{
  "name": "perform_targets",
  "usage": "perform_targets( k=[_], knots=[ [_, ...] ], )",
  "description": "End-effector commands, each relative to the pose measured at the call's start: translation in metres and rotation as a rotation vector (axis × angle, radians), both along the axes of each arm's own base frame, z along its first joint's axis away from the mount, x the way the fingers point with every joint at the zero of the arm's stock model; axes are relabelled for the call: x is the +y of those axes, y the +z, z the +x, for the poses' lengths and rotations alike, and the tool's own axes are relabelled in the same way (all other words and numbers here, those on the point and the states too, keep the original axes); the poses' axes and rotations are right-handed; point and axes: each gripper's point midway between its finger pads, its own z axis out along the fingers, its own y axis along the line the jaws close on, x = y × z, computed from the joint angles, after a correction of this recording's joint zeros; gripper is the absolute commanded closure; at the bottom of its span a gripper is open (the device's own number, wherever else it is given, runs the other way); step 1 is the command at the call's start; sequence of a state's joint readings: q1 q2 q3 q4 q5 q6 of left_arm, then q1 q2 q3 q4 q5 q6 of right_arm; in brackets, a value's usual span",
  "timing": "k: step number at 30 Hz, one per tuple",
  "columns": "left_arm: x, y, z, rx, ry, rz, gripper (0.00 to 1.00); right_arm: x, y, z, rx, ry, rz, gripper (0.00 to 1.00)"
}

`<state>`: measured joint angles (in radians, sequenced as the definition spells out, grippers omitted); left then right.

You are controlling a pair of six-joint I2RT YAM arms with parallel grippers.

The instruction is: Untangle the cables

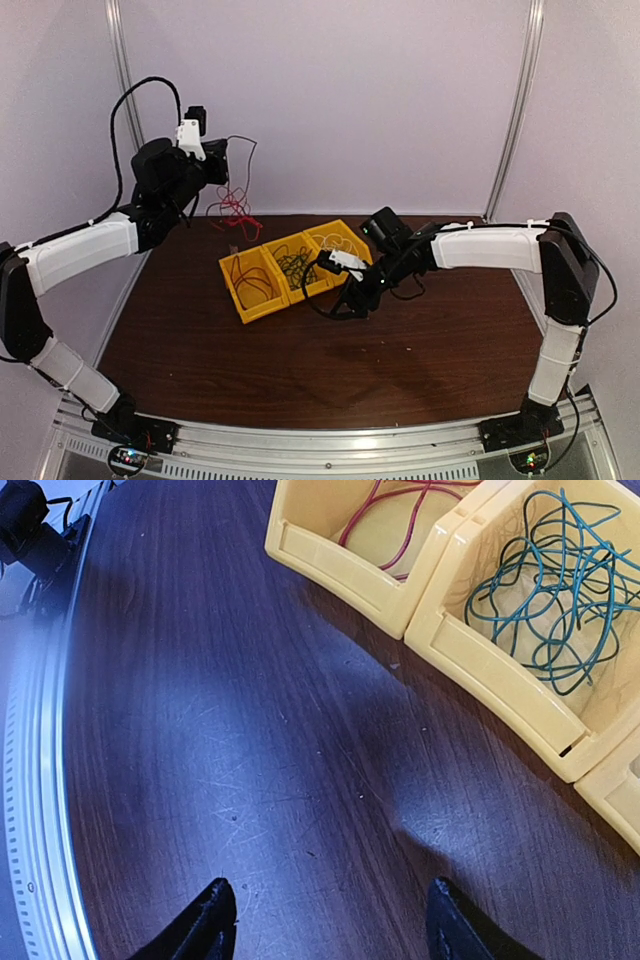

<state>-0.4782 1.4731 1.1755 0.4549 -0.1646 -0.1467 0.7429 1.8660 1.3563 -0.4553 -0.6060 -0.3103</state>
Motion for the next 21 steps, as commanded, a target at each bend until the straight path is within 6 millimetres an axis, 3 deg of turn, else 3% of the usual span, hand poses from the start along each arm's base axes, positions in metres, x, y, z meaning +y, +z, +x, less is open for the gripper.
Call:
perform_targets(
  k=[1, 12, 21],
  knots=[
    [0.002, 0.031, -0.028, -0.050, -0.066, -0.087, 1.00, 0.000, -0.009, -0.005, 0.020, 0.017, -0.007, 0.34],
    [0.007, 0.007, -0.055, 0.023, -0.098, -0.181, 1.00, 0.000, -0.010, -0.004, 0.018, 0.016, -0.009, 0.34],
    [0.003, -0.031, -0.065, 0.128, -0.097, -0.257, 1.00, 0.000, -0.010, -0.004, 0.015, 0.018, -0.011, 0.34]
  ],
)
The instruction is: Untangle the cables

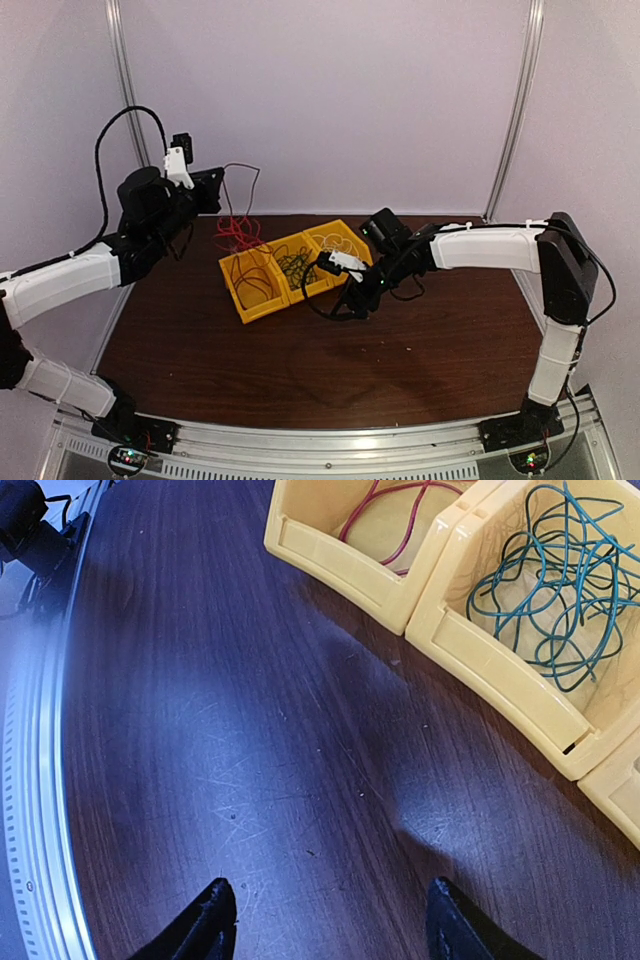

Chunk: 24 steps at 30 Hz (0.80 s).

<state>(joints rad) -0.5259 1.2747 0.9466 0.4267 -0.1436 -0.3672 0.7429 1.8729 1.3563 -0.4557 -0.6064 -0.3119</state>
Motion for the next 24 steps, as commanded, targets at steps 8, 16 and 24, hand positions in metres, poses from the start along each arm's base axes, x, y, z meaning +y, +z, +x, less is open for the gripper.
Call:
perform_targets(
  k=[8, 16, 24],
  knots=[
    [-0.001, -0.028, -0.022, 0.063, -0.005, -0.111, 1.00, -0.001, -0.009, -0.004, 0.013, 0.018, -0.010, 0.34],
    [-0.004, -0.054, -0.021, 0.111, 0.002, -0.111, 1.00, -0.001, -0.012, -0.004, 0.019, 0.018, -0.016, 0.34],
    [-0.004, -0.080, -0.011, 0.157, 0.034, -0.081, 1.00, -0.001, -0.013, -0.005, 0.018, 0.022, -0.019, 0.34]
  ],
)
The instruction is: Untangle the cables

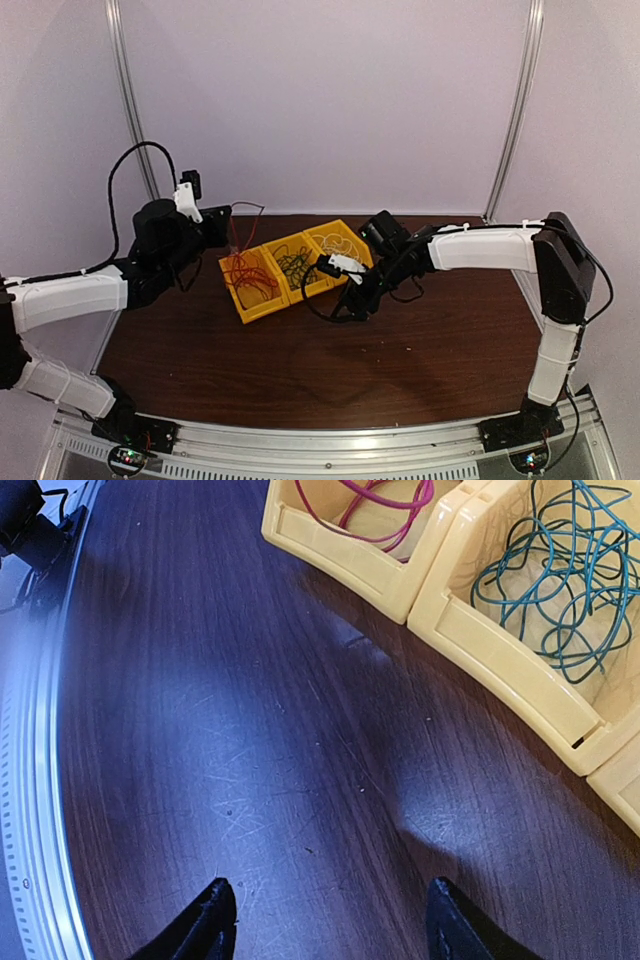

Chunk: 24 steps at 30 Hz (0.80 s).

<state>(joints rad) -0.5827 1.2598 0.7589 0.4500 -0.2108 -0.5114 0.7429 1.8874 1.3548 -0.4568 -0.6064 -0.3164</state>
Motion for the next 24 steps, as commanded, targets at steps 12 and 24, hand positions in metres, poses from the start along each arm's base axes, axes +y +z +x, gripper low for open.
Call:
perform_targets(
  k=[12, 24],
  knots=[
    [-0.001, -0.038, 0.023, 0.047, 0.080, 0.044, 1.00, -0.002, -0.012, -0.007, 0.022, 0.025, -0.016, 0.34],
    [0.015, -0.047, 0.064, 0.041, 0.213, 0.135, 1.00, -0.003, -0.012, -0.007, 0.016, 0.029, -0.018, 0.34]
  ],
)
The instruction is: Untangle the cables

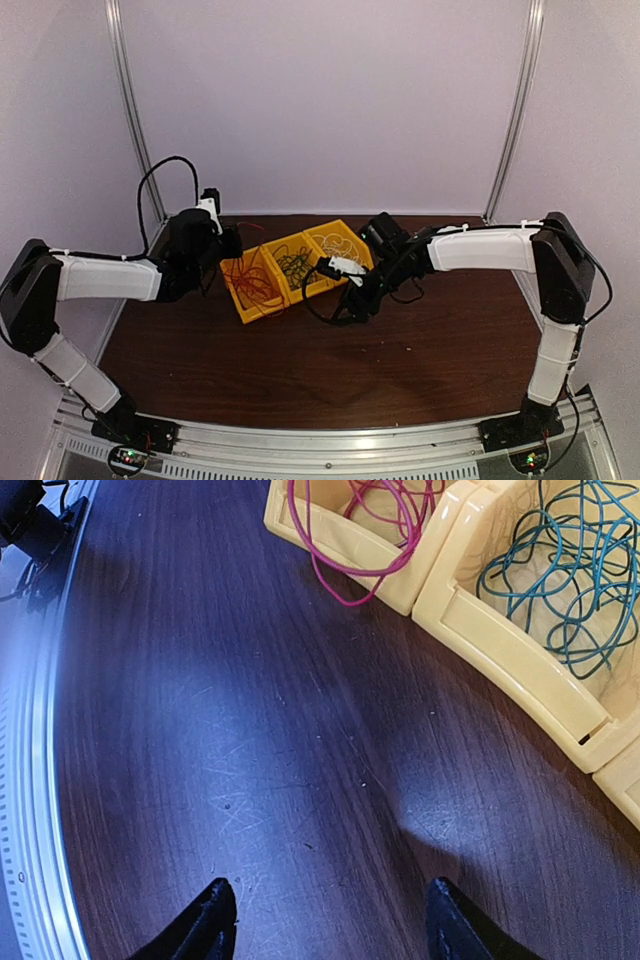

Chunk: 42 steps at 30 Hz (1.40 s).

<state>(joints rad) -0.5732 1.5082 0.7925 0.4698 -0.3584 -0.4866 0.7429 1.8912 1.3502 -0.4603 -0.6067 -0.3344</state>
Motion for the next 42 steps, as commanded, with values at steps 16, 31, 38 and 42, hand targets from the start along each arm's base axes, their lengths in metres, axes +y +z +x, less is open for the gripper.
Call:
perform_targets(
  k=[16, 31, 38, 42],
  knots=[
    [0.000, 0.024, 0.013, -0.127, -0.098, 0.023, 1.00, 0.083, -0.017, -0.009, -0.168, 0.142, 0.020, 0.58],
    [0.002, 0.019, -0.031, -0.082, -0.194, -0.073, 1.00, 0.158, -0.025, 0.050, -0.209, 0.013, 0.148, 0.68],
    [-0.008, 0.025, -0.047, -0.065, -0.254, -0.117, 1.00, 0.167, -0.026, 0.078, -0.267, -0.082, 0.159, 0.70],
    [-0.006, 0.026, -0.055, -0.034, -0.245, -0.134, 1.00, 0.169, -0.011, 0.083, -0.277, -0.101, 0.190, 0.70]
  ],
)
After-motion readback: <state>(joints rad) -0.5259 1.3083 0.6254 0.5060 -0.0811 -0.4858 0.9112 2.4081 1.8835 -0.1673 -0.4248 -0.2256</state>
